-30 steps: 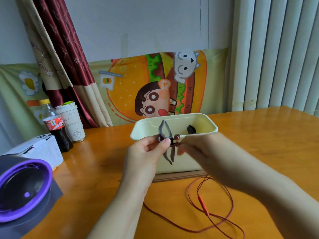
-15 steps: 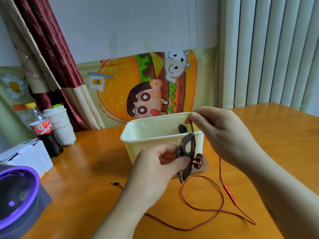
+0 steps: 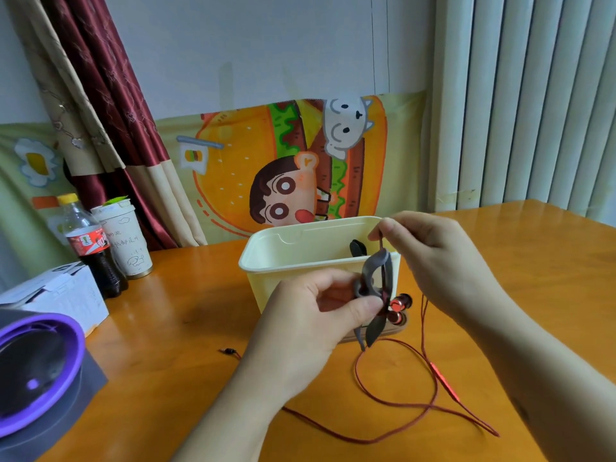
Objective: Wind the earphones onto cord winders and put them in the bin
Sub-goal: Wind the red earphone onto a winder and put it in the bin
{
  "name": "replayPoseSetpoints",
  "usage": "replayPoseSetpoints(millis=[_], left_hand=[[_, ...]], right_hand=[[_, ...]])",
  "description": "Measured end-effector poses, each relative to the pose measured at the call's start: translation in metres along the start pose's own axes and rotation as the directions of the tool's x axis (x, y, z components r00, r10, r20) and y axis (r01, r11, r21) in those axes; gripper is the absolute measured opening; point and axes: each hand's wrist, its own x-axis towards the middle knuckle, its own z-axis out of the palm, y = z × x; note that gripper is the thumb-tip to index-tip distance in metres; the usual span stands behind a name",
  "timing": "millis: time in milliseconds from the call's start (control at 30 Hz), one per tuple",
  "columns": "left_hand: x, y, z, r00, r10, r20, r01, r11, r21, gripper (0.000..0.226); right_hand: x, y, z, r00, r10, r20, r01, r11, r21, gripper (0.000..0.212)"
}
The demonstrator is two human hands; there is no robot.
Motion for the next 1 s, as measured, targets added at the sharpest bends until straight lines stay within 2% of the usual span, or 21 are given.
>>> replayPoseSetpoints(millis=[100,167,300,400,600,733,833,900,1000], left_hand=[[0.003,0.001,-0.006,1.000,-0.005,-0.026,0.001,0.989,-0.146,0.027],[0.007,-0.004,-0.014,0.995,-0.075,-0.058,0.054,0.953,-0.299,0.032],[0.012,-0.012,-0.023,0.971,-0.222,-0.087,0.131,0.802,-0.583,0.028],[0.015,-0.015,-0.023,0.948,-0.273,-0.163,0.107,0.758,-0.643,0.030],[0.015,-0.026,-0.024,0.911,-0.315,-0.264,0.139,0.840,-0.524,0.024],[0.015,-0.034,-0.023,0.913,-0.266,-0.310,0.144,0.920,-0.366,0.028],[0.015,-0.038,-0.018,0.926,-0.212,-0.312,0.149,0.966,-0.213,0.010],[0.014,-0.038,-0.014,0.945,-0.193,-0.265,0.170,0.979,-0.110,0.011],[0.013,-0.032,-0.009,0.975,-0.158,-0.153,0.155,0.987,-0.032,0.017]], right_hand=[[-0.002,0.014,0.014,0.977,0.113,0.179,-0.117,0.993,0.011,0.029],[-0.007,0.017,0.025,0.953,0.148,0.265,-0.153,0.988,-0.004,0.029],[-0.017,0.017,0.041,0.942,0.092,0.323,-0.074,0.995,-0.068,0.028],[-0.024,0.012,0.048,0.916,0.029,0.400,0.035,0.987,-0.154,0.026],[-0.028,-0.002,0.047,0.862,-0.064,0.503,0.255,0.912,-0.320,0.029],[-0.027,-0.009,0.035,0.846,-0.061,0.530,0.292,0.885,-0.362,0.028],[-0.024,-0.019,0.026,0.834,-0.092,0.543,0.310,0.894,-0.323,0.028],[-0.018,-0.022,0.017,0.865,-0.110,0.489,0.282,0.913,-0.294,0.029],[-0.007,-0.020,-0.001,0.946,-0.119,0.300,0.203,0.942,-0.268,0.027]])
